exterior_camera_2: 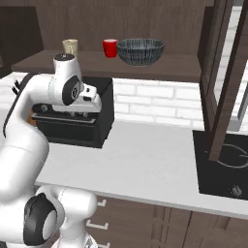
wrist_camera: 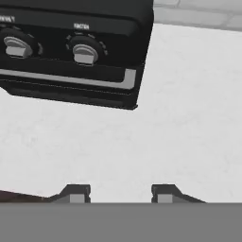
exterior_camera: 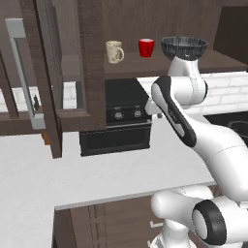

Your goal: Gather all objects into one cabinet and sort the glasses and bowls to opposite sides.

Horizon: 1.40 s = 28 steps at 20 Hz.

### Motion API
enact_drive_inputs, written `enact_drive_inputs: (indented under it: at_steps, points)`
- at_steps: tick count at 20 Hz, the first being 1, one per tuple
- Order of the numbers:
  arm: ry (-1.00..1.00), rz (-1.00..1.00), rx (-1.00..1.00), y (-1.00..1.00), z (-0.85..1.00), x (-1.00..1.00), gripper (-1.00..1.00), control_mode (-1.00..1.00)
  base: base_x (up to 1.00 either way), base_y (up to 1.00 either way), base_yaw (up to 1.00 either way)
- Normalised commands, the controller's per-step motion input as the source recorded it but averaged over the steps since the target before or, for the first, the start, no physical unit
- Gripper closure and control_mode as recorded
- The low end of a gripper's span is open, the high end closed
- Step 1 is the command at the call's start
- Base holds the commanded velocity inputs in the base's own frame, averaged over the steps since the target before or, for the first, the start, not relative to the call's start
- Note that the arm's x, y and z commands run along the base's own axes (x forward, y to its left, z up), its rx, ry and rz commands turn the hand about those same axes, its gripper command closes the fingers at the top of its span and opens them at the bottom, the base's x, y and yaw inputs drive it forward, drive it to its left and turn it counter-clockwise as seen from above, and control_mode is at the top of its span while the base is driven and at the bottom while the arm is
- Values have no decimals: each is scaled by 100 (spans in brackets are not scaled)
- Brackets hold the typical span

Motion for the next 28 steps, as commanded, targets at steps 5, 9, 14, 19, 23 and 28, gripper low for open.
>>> enact_drive_inputs:
  at_steps: [5,9,14,19,23,28]
  points:
    - [-31,-1,0,3,64,-26,-100,-100,0,0,0]
    - [-46,0,0,-58,100,-95,-100,-100,0,0,0]
    - [-26,0,0,-78,97,-90,-100,-100,0,0,0]
    - [3,1,0,-18,35,-20,-100,-100,0,0,0]
    - [3,1,0,0,0,0,-100,100,0,0,0]
    - [0,0,0,0,0,0,-100,100,-28,28,36]
